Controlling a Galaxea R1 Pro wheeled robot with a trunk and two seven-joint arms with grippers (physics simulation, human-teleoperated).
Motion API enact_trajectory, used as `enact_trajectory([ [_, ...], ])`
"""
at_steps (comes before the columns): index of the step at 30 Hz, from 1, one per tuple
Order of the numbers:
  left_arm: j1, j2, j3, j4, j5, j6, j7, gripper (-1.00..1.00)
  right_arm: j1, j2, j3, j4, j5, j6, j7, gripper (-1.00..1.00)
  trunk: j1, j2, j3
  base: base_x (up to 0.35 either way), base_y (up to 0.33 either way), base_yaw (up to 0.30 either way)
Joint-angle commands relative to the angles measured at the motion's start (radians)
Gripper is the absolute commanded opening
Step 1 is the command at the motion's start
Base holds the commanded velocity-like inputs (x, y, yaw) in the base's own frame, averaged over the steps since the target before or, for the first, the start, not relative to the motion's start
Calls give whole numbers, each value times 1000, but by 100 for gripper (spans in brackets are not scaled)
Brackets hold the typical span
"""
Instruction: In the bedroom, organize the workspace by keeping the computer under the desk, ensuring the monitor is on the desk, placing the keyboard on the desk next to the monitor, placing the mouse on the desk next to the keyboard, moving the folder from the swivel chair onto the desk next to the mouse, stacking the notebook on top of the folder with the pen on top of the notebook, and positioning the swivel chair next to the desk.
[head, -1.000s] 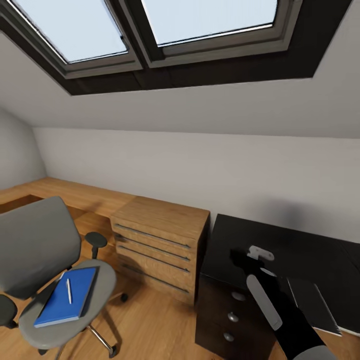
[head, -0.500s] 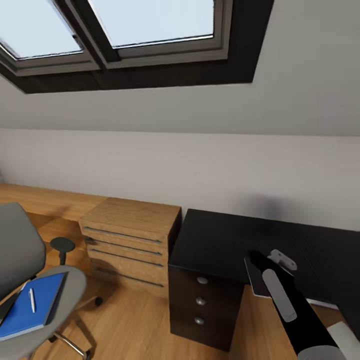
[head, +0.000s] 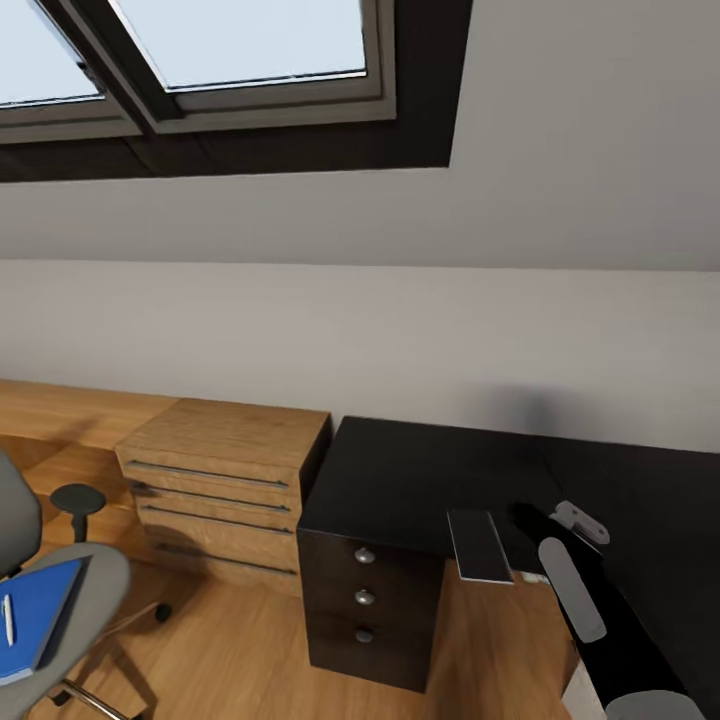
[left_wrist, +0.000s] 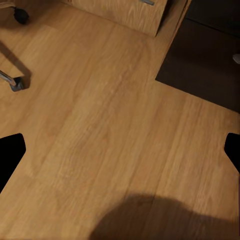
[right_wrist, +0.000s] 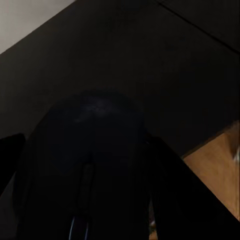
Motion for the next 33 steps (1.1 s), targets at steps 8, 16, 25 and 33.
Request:
enact_trajectory([
  [8,0,1,-6,-2,10,-2,9,100,-1,-180,4,2,1,29,91,-100,0,-1,-1,0,0,-297],
  [16,0,11,-7,-2,0,-4,7,100,-1,-314,5,129,143,65,410,-100,0,-1,-1,0,0,-300],
  [25,0,14,-4,10,-75,-6,7,100,-2,-330,-6,333,498,34,792,-100,0,-1,-1,0,0,-300],
  [33,0,12,-5,13,-83,-5,7,100,-2,-334,-14,398,629,-21,829,-100,0,-1,-1,0,0,-134],
])
